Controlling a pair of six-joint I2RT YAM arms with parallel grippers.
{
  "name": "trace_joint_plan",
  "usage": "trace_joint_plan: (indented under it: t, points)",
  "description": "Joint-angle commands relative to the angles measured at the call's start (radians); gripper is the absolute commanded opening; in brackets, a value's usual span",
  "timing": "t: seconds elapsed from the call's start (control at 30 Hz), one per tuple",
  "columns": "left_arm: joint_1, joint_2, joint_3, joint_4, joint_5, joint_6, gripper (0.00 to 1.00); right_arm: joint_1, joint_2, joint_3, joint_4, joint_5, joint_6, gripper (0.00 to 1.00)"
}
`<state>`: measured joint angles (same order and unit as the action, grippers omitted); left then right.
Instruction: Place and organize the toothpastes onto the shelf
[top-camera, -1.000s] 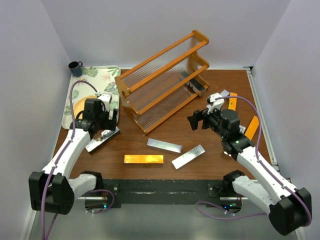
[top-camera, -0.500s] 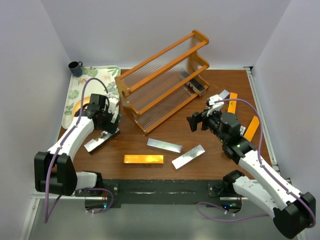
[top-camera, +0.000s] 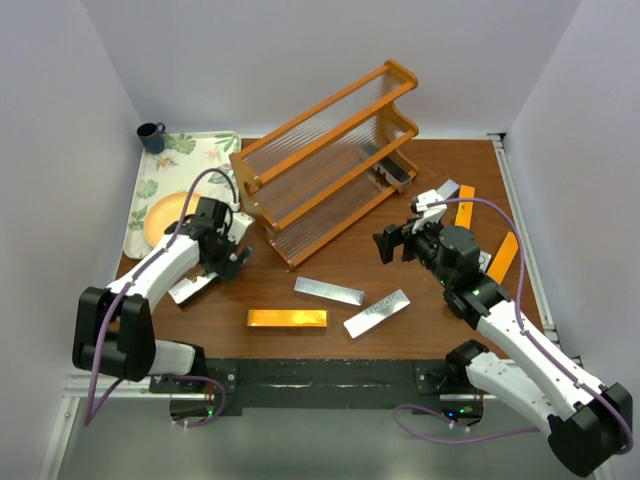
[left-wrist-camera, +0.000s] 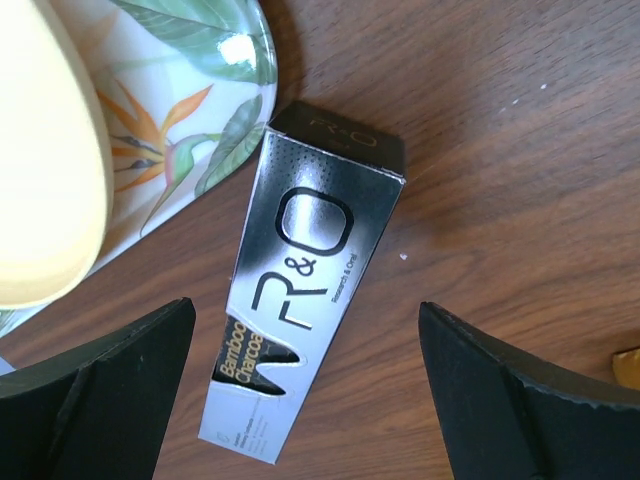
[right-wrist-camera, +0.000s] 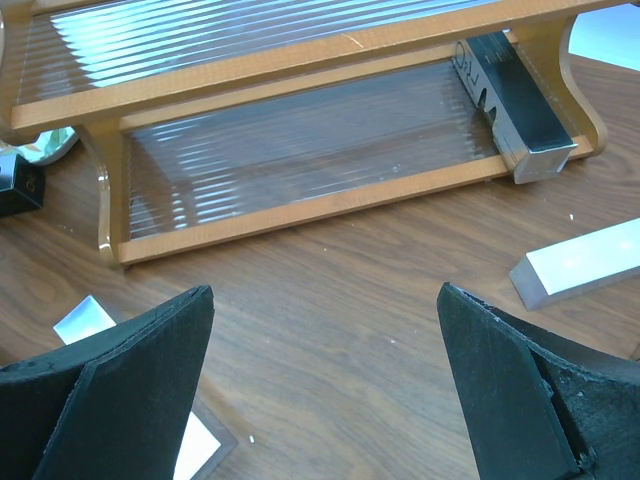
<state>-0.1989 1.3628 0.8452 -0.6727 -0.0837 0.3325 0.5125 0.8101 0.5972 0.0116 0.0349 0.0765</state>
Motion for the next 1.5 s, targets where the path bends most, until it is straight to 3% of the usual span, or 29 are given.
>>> trace_joint_plan:
  t: [0.0, 0.27, 0.47, 0.97, 1.03, 1.47]
  points:
    - [-0.002, 0.057, 0.029, 0.048, 0.018, 0.034, 0.97, 0.007, -0.014, -0.007, 0.03, 0.008, -0.017, 0.98]
    - [-0.002, 0.176, 0.078, 0.015, 0.01, 0.031, 0.91, 0.011, -0.012, -0.011, 0.042, 0.014, -0.018, 0.98]
    - [-0.002, 0.193, 0.078, 0.001, 0.033, 0.028, 0.79, 0.012, -0.011, -0.014, 0.045, 0.017, -0.018, 0.99]
    - [-0.004, 0.033, 0.037, 0.009, 0.029, 0.008, 0.5, 0.012, 0.003, -0.004, 0.027, 0.042, -0.029, 0.98]
    - [-0.007, 0.009, 0.038, 0.004, 0.025, 0.002, 0.42, 0.012, 0.003, -0.004, 0.027, 0.043, -0.029, 0.98]
    - [-0.008, -0.22, 0.101, -0.008, -0.214, -0.098, 0.1, 0.012, 0.017, -0.011, 0.053, -0.059, -0.034, 0.98]
